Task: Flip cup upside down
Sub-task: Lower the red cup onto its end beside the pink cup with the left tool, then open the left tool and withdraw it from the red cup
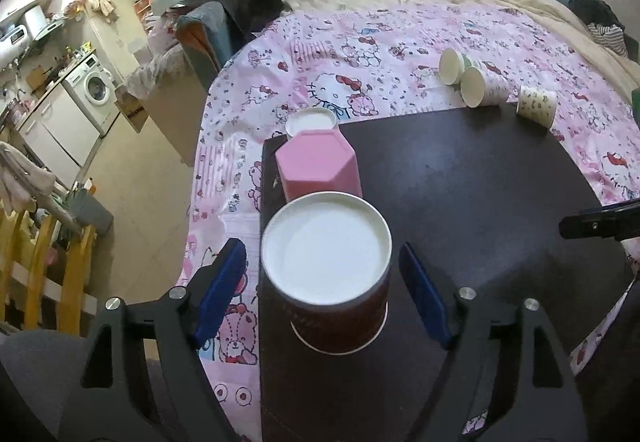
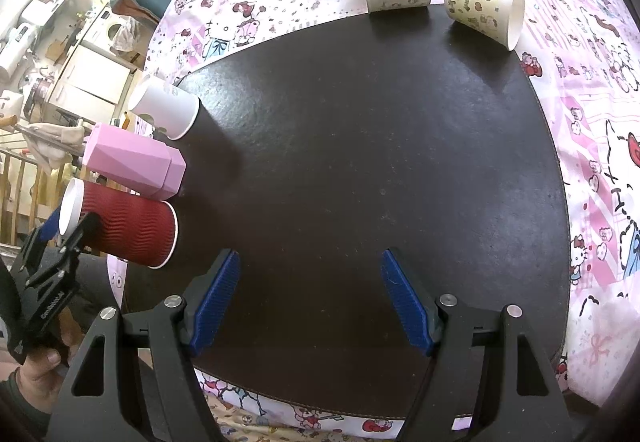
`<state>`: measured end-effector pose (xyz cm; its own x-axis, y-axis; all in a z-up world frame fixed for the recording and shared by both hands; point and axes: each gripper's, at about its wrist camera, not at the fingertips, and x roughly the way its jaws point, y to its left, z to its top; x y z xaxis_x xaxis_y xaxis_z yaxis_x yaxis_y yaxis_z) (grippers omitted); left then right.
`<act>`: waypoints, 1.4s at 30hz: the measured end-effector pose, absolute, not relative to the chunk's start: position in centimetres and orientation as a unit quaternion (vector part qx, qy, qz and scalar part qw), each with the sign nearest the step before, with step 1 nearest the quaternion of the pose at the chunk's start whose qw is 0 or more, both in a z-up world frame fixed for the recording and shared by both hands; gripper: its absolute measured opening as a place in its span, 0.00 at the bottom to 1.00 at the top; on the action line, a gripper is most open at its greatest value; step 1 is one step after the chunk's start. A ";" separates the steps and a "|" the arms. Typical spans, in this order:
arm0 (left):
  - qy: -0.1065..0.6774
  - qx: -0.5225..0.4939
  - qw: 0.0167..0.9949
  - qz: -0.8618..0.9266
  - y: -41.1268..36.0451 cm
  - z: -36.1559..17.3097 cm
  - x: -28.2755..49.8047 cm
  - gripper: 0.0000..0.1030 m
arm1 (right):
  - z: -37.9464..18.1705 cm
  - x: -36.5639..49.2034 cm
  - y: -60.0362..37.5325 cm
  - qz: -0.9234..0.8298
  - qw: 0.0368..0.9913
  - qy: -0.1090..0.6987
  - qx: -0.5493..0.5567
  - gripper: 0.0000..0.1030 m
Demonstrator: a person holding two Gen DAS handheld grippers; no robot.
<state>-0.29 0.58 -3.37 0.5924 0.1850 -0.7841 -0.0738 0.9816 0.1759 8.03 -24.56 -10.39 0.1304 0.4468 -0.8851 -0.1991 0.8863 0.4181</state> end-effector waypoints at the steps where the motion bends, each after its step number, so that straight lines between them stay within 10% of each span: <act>1: 0.444 0.057 0.891 0.074 0.7 -3.1 -0.4 0.74 | -10.3 8.0 -24.6 0.217 0.746 0.622 0.099 0.74; 42: 0.479 -0.013 0.877 0.038 -7.4 -0.7 14.5 0.74 | -3.4 16.4 -34.4 0.103 0.860 0.474 0.159 0.79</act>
